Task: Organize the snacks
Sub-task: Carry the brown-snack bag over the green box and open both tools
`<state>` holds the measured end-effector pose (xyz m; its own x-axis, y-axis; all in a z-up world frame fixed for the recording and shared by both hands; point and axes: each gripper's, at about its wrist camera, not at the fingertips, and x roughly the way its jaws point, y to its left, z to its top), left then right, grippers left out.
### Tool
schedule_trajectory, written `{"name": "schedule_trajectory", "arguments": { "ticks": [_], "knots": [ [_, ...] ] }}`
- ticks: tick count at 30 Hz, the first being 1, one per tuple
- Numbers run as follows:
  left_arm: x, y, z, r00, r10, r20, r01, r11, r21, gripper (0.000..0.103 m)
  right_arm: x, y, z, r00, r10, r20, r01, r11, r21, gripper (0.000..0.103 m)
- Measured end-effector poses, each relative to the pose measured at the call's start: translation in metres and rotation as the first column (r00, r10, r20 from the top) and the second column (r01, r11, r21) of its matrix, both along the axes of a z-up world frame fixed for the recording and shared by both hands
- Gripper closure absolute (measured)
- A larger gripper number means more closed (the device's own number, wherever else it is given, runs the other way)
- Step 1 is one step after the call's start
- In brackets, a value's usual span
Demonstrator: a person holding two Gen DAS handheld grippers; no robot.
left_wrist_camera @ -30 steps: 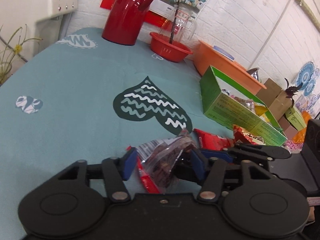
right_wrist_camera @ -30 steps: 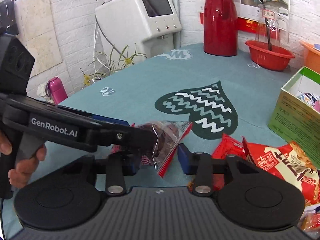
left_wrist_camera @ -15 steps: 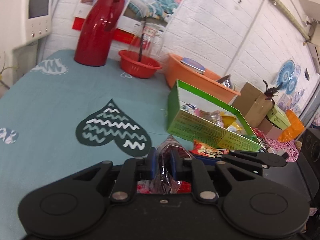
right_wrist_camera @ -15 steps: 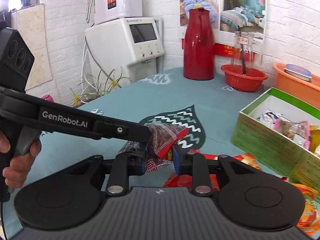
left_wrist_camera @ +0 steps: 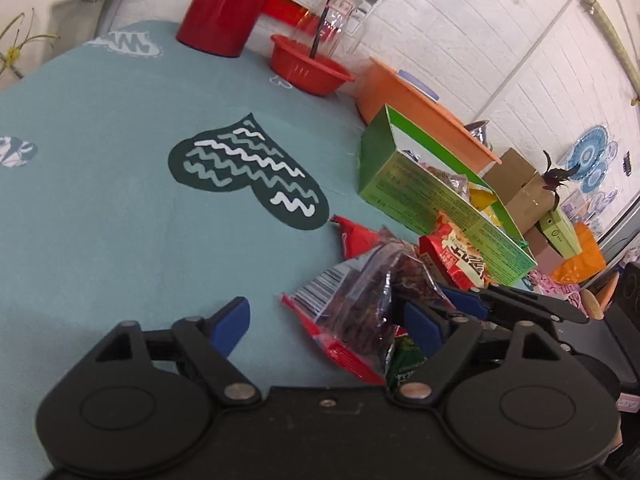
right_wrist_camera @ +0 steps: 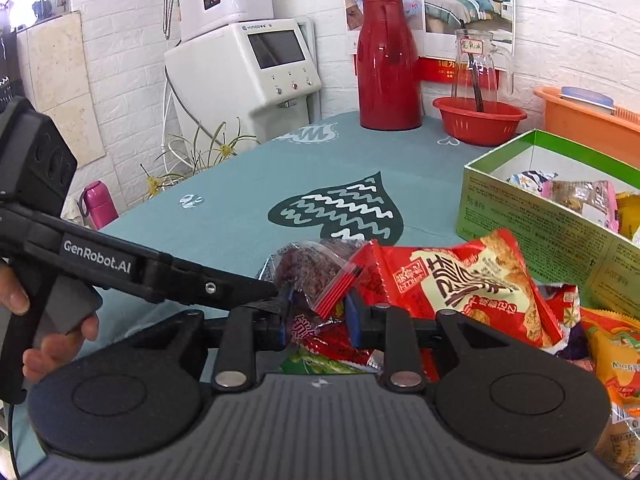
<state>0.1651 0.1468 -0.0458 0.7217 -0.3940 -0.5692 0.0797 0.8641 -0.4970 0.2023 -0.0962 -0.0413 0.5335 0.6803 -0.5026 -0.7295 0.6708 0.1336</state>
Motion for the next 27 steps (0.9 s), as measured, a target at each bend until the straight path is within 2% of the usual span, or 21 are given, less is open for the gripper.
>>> {"name": "schedule_trajectory", "arguments": {
  "ticks": [5, 10, 13, 14, 16, 17, 22, 27],
  "knots": [
    [0.000, 0.001, -0.002, 1.000, -0.003, 0.017, 0.004, 1.000, -0.025, 0.000, 0.001, -0.009, -0.005, 1.000, -0.014, -0.023, 0.015, 1.000, 0.020, 0.055],
    [0.011, -0.004, -0.003, 1.000, -0.025, 0.015, 0.025, 0.999, -0.040, 0.000, 0.000, -0.006, -0.006, 1.000, -0.028, 0.007, 0.028, 1.000, -0.001, 0.054],
    [0.016, -0.005, -0.007, 0.999, -0.033, 0.007, 0.033, 0.996, -0.088, 0.000, 0.007, -0.008, -0.006, 0.999, -0.048, -0.005, 0.048, 0.999, 0.012, 0.052],
    [0.018, -0.005, -0.009, 0.999, -0.040, 0.003, 0.040, 0.993, -0.111, 0.010, 0.009, -0.009, -0.007, 0.999, -0.054, -0.004, 0.054, 0.998, 0.014, 0.052],
    [0.019, -0.006, -0.010, 0.999, -0.034, 0.002, 0.034, 0.992, -0.122, 0.016, 0.011, -0.009, -0.007, 0.998, -0.062, 0.003, 0.062, 0.998, 0.014, 0.054],
    [0.018, -0.008, -0.010, 1.000, -0.031, 0.005, 0.032, 0.993, -0.117, 0.025, 0.011, -0.010, -0.007, 0.998, -0.065, 0.004, 0.065, 0.998, 0.016, 0.054],
    [0.016, -0.011, -0.001, 0.999, -0.023, 0.028, 0.026, 0.992, -0.127, 0.034, 0.005, -0.017, -0.001, 0.997, -0.073, 0.023, 0.072, 0.997, 0.029, 0.057],
    [0.019, -0.020, 0.032, 0.993, -0.042, 0.109, 0.053, 0.993, -0.102, 0.036, 0.000, -0.026, 0.023, 0.990, -0.096, 0.103, 0.090, 0.994, 0.063, 0.057]
  ]
}}
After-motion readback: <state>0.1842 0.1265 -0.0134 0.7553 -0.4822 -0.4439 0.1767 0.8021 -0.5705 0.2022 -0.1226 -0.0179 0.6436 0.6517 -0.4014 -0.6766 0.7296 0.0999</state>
